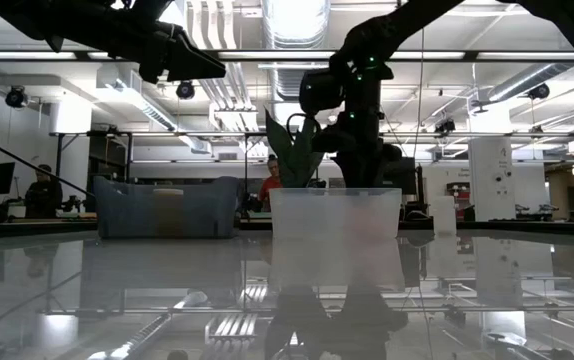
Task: Pick and place medicine bottles into bin by pill shape (circle, oval)
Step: Put the top small orange tablet bottle into the transparent bin, then put the small orange tablet bottle into the transparent bin
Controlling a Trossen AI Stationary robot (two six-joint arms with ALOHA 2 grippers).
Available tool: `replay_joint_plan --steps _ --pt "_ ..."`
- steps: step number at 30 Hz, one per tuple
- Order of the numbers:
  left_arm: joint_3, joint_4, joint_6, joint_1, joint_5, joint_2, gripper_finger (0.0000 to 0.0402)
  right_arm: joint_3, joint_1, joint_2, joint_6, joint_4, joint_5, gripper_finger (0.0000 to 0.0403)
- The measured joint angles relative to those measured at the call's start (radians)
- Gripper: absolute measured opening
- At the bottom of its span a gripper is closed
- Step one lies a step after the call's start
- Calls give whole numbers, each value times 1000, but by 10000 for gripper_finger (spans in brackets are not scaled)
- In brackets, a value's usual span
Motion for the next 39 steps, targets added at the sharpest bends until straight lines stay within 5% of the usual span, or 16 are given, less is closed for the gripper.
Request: replay_joint_plan --steps 17,29,39 --pt "0 0 0 0 0 0 137 -14 -12 -13 -2 9 1 208" --pt "0 1 -1 0 0 0 137 -17 -12 -134 -2 -62 4 210" --pt "24 14 -32 -23 0 0 137 -127 113 -342 -28 -5 3 203"
